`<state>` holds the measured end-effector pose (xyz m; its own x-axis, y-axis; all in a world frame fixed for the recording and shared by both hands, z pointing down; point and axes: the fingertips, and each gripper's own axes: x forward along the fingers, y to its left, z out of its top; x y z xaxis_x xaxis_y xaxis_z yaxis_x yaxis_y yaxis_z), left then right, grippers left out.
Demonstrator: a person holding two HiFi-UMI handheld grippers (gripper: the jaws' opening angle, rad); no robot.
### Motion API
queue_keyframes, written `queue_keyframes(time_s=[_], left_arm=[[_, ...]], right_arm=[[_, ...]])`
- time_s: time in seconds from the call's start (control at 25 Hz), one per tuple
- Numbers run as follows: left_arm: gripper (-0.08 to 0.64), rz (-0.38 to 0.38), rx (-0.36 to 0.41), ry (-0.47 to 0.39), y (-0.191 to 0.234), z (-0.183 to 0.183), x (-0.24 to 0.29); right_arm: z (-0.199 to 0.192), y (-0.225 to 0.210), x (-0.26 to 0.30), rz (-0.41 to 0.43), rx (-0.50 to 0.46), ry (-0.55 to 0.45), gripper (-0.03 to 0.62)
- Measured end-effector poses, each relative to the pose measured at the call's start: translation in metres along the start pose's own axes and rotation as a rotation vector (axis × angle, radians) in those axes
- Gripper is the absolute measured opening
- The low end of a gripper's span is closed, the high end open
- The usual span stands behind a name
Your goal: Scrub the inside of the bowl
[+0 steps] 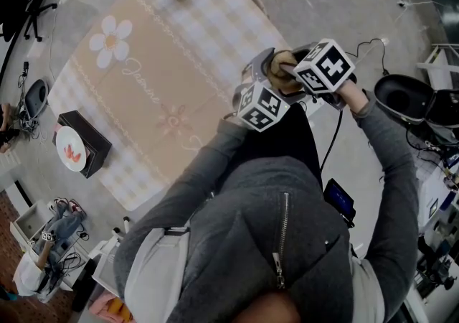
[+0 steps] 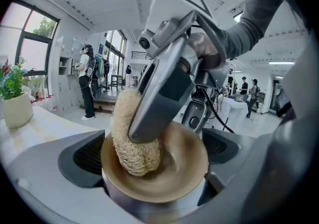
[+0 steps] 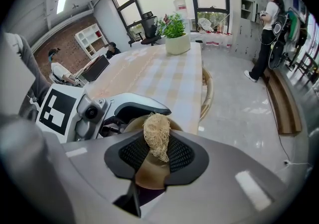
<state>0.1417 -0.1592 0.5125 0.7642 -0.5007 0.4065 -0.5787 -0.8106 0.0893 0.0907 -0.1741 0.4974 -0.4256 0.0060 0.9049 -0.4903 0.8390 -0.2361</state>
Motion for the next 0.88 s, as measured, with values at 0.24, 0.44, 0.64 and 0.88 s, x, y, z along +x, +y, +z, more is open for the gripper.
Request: queue_keyframes(time_s=[0.24, 0.44, 0.64, 0.88], left_arm=[[0.595, 0.0, 0.0, 0.0, 0.0, 0.0, 0.0], [0.595, 0.001, -0.001, 0.0, 0.0, 0.001, 0.0], [0.595, 0.0, -0.002, 0.0, 0.0, 0.0, 0.001], [0.595, 0.001, -0.003, 0.001, 0.001, -0.001, 0.0]], right_arm=[[-0.004, -0.002, -0.002, -0.021, -0.002, -0.03, 0.097], [-0.007, -0.005, -0.006, -0.046, 0.002, -0.054, 0.097], [-0.011, -0.007, -0.007, -0.079, 0.003, -0.074, 0.097], [-0.015, -0.007, -0.008, -0.1, -0.001, -0.08, 0.097]])
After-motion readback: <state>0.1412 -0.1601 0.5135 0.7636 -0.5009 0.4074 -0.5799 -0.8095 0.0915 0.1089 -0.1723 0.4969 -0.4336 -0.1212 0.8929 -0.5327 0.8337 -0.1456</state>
